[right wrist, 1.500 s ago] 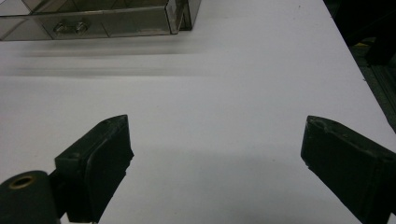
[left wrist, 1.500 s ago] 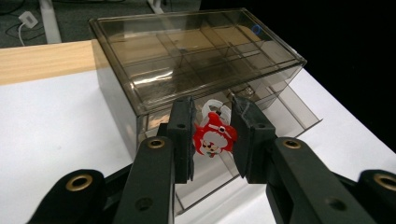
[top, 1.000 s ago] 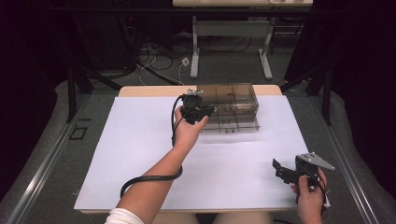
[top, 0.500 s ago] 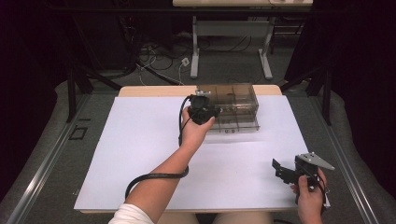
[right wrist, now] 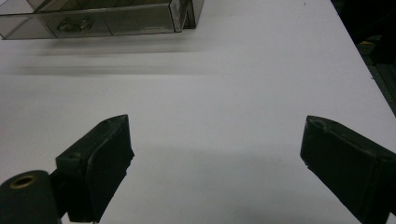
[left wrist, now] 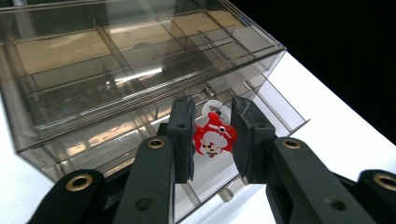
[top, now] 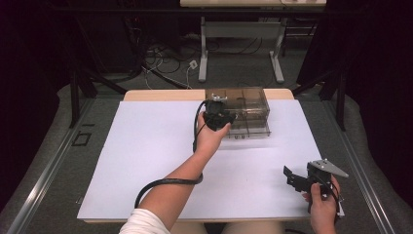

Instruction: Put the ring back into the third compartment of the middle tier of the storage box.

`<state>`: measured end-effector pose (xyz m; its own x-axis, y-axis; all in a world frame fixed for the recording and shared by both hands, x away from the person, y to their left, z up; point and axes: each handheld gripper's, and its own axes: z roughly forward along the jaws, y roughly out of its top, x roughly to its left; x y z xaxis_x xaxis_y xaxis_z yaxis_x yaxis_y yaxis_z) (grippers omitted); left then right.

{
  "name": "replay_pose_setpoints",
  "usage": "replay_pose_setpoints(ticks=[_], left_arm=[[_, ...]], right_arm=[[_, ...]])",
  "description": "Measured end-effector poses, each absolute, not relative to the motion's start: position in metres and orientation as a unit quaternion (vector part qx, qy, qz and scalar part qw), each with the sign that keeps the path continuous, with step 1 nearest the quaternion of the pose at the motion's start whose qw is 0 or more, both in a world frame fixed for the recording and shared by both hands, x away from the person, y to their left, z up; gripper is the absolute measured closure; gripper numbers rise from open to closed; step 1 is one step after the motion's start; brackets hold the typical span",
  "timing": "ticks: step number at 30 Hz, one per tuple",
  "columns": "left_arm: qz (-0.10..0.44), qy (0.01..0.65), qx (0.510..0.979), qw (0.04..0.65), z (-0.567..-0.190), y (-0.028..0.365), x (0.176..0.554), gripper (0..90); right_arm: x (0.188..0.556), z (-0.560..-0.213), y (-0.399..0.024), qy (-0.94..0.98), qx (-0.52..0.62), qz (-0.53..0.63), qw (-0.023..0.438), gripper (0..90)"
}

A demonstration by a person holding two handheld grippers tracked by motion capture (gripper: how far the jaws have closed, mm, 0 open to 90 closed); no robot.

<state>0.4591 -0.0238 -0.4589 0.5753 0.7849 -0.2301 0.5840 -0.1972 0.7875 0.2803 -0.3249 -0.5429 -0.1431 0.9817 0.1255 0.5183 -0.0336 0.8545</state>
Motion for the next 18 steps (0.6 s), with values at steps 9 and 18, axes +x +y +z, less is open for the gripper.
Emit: replay_pose_setpoints(ticks=[9,18], left_arm=[[0.110,0.441,0.773,0.443,-0.463,-0.039,0.458,70.0],[0.112,0.435,0.778,0.439,-0.465,-0.049,0.457,70.1]], right_arm=[[0.281,-0.543,-0.324,0.640,0.585,0.410,0.283,8.7],[0.281,-0.543,-0.324,0.638,0.587,0.412,0.282,8.7]])
